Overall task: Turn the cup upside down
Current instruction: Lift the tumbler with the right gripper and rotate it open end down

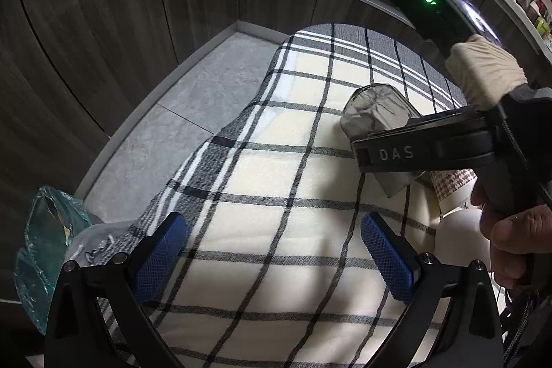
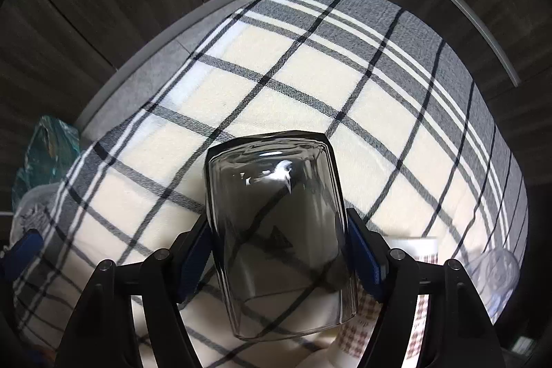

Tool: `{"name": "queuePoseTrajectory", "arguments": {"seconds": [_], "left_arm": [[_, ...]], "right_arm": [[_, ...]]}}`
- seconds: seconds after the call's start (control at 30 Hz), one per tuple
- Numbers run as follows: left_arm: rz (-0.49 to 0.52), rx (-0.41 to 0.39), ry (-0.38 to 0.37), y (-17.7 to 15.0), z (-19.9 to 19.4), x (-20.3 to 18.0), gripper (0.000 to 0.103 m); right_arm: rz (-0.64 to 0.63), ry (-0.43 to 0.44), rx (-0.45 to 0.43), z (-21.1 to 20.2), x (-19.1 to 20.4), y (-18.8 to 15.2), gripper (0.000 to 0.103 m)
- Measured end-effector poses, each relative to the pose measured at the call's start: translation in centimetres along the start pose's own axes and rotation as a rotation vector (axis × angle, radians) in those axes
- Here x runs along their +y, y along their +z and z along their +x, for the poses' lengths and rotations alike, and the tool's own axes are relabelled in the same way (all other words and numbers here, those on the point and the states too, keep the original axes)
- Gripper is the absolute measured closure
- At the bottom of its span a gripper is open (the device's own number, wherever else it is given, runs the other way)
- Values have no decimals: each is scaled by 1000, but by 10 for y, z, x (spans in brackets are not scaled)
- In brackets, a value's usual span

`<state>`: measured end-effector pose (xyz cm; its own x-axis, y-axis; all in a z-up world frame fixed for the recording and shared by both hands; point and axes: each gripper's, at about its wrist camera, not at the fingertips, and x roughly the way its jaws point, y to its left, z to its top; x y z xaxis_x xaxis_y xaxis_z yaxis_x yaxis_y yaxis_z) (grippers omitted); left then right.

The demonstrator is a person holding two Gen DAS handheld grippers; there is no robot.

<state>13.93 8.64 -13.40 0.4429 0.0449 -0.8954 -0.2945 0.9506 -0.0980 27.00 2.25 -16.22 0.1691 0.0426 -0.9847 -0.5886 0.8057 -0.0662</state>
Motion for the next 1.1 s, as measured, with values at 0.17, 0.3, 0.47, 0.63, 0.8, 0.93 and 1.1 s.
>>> {"name": "queuePoseTrajectory", "arguments": {"seconds": [0.17, 0.3, 0.47, 0.63, 0.8, 0.93, 1.1], "left_arm": [[16, -21, 7, -7, -18, 10, 0], [26, -43, 10, -16, -36, 20, 0], [46, -69, 7, -27, -57, 29, 0], [94, -93, 4, -45, -70, 30, 0], [162, -111, -9, -61, -77, 24, 0], [227, -143, 2, -70, -86, 17, 0], [257, -164, 29, -78, -86, 17, 0]], "right_arm": [[36, 9, -46, -25, 3, -9, 32], [82, 22, -95, -53, 9, -27, 32], [201, 17, -149, -83, 5, -68, 32], [407, -41, -174, -99, -4, -134, 32], [544, -116, -194, -96, 6, -193, 32], [591, -124, -209, -85, 19, -218, 33], [602, -98, -178, -64, 28, -228, 33]]}}
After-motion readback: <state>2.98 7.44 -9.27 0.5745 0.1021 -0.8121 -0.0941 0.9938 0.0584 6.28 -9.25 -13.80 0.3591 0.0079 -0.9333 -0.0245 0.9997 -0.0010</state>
